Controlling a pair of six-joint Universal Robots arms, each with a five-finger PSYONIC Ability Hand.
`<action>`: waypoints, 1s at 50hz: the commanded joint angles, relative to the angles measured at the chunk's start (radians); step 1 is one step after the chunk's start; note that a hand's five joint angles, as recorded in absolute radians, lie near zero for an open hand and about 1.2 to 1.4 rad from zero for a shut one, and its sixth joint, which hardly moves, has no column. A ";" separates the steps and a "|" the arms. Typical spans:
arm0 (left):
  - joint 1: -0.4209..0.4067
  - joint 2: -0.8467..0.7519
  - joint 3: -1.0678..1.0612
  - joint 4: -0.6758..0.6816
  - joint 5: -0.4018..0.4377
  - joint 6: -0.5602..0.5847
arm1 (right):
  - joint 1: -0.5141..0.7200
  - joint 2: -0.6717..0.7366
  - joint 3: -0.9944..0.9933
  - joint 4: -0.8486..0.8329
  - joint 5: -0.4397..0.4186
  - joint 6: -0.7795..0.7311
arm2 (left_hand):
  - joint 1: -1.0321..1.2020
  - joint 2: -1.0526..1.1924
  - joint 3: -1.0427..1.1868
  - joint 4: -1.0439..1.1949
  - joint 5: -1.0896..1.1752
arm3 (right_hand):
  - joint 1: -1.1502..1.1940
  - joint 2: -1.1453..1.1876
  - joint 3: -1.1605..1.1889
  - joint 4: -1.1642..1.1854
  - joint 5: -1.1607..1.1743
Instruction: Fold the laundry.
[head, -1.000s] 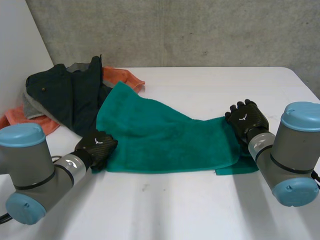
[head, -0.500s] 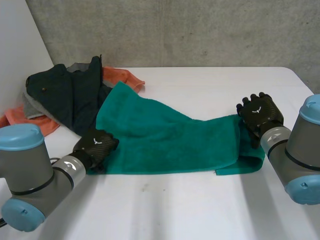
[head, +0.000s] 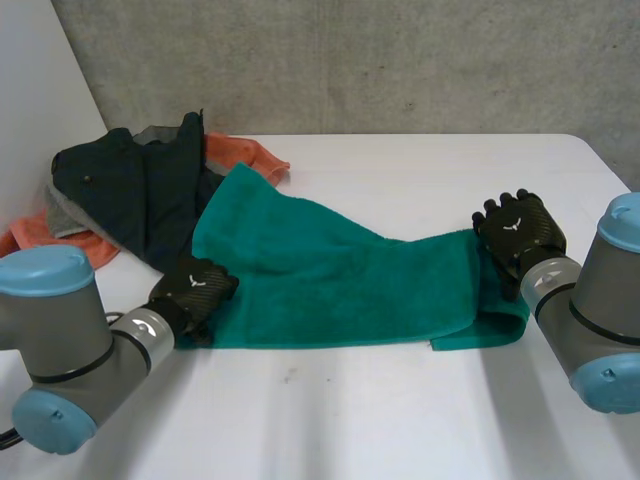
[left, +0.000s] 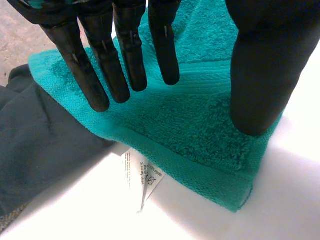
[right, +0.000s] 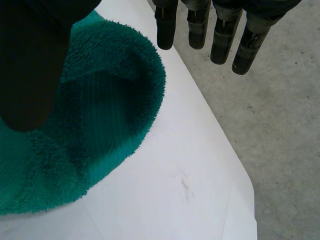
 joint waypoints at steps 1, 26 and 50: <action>-0.003 -0.030 0.034 0.000 -0.002 0.002 | 0.001 0.000 0.003 0.000 -0.002 0.000 | 0.117 0.113 0.111 0.115 0.110 | -0.026 -0.044 -0.038 -0.058 -0.065; -0.009 -0.053 0.094 0.000 -0.015 -0.006 | -0.011 -0.008 0.009 0.002 0.004 0.006 | 0.804 0.799 0.798 0.802 0.797 | -0.026 -0.044 -0.038 -0.058 -0.065; -0.038 0.272 0.036 -0.017 -0.011 -0.178 | -0.266 -0.048 -0.037 0.521 -0.318 0.370 | 0.804 0.799 0.798 0.802 0.797 | 0.272 0.255 0.261 0.240 0.233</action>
